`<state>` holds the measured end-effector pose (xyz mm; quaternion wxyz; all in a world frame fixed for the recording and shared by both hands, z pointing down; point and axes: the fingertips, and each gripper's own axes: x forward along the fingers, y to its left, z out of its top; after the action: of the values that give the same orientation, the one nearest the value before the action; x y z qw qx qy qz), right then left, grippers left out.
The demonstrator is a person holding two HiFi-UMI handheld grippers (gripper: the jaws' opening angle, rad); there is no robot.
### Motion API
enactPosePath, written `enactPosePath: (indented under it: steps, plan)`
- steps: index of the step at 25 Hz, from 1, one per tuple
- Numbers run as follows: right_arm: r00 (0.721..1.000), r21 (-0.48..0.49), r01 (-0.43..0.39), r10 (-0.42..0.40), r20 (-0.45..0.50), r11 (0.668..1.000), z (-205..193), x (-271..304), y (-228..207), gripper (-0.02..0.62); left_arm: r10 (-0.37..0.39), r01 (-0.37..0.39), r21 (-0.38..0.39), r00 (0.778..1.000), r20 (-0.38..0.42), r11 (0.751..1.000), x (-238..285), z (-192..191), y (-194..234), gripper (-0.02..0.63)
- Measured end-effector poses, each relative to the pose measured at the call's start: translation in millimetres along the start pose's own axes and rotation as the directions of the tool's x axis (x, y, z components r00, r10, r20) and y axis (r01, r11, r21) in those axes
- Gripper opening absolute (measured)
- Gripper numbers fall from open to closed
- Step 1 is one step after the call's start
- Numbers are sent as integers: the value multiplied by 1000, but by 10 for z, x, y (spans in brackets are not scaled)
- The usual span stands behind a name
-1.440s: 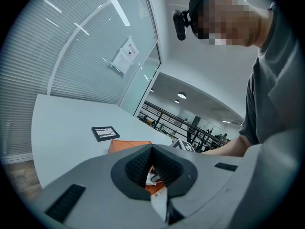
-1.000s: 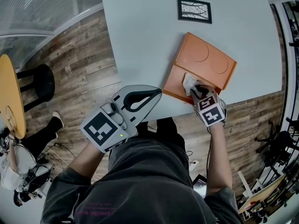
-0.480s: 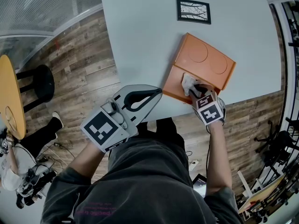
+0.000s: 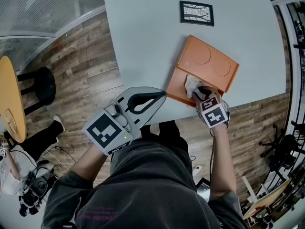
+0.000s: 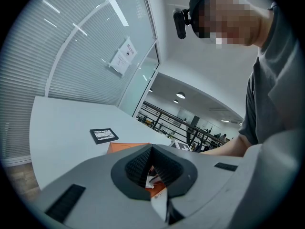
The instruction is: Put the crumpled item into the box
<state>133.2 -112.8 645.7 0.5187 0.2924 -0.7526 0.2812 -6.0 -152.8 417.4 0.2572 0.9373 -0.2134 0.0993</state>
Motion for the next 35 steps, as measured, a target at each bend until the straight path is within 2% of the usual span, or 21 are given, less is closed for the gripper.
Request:
enactPosePath:
  steps: [16,30,35]
  plan:
    - [999,26,15,-16,52,1000,36,-212,-9,118,-24,24,45,1000,8,999,29,125,-145,12]
    - [987,55,37,-45,157,998,131,-656,-4,117,-27,26,89,999,20,996,14,272,-365,12]
    - [979,60,47,-58,194,997,153,-829,-3,117,-40,34,129,998,40,991,1,372,-486,12]
